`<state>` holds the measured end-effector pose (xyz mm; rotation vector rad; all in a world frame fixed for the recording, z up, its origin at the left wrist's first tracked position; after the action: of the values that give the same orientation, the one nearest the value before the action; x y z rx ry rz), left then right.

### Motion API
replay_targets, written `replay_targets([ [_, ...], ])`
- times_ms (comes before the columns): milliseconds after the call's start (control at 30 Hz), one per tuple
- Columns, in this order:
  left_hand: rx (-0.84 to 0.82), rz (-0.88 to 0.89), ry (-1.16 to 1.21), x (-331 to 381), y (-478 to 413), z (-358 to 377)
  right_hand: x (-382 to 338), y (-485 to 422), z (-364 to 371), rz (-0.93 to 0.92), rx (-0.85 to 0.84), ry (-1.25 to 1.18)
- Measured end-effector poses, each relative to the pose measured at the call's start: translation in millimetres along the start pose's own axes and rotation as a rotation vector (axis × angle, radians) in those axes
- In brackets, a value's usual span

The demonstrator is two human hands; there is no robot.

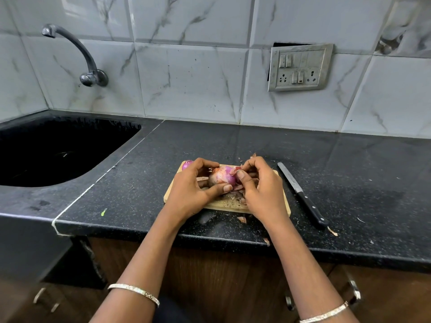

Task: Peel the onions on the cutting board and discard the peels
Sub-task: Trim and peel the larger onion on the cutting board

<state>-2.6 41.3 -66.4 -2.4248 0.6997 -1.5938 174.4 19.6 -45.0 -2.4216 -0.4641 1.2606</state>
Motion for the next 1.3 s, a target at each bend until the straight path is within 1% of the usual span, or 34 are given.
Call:
replay_targets([
  [133,0.031,0.000,-0.009,5,3,-3,5,1,-5,0.033,0.046,-0.011],
  [300,0.079,-0.029,-0.027,-6,2,-9,13,-1,-3,0.049,0.055,-0.048],
  [400,0.077,-0.027,-0.001,-8,2,-8,13,0,-4,0.053,0.075,-0.056],
  [533,0.068,-0.022,0.053,-8,3,-6,13,4,-16,0.077,0.163,-0.052],
  [600,0.070,-0.024,0.069,-8,3,-7,14,4,-19,0.089,0.179,-0.054],
  [767,0.100,-0.029,0.054,-9,4,-11,0,0,1,-0.001,0.008,0.035],
  [867,0.115,-0.039,0.010,-11,4,-14,-8,0,13,-0.031,-0.124,-0.029],
  [900,0.125,-0.043,-0.003,-11,4,-15,-12,0,16,-0.050,-0.152,-0.002],
  [1000,0.148,-0.044,-0.043,-10,3,-17,-16,0,20,-0.067,-0.165,0.149],
  [1100,0.162,-0.037,-0.096,-6,4,-17,-12,-1,27,-0.042,-0.205,0.204],
  [1167,0.147,-0.022,-0.093,-7,2,-16,-9,-2,28,-0.025,-0.212,0.189],
  [1300,0.091,0.014,0.019,-5,3,-12,-7,0,17,-0.017,-0.132,0.063],
])
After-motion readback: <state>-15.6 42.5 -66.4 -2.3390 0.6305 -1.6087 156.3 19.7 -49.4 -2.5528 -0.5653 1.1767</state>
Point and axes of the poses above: each hand's wrist, its own y-axis away from the middle knuckle, its own z-axis out of the palm, x = y × z, the point moved 10 cm from there along -y, towards the middle knuckle, and after that the axes turned 14 degrees about -x, right-handed, at the moved point
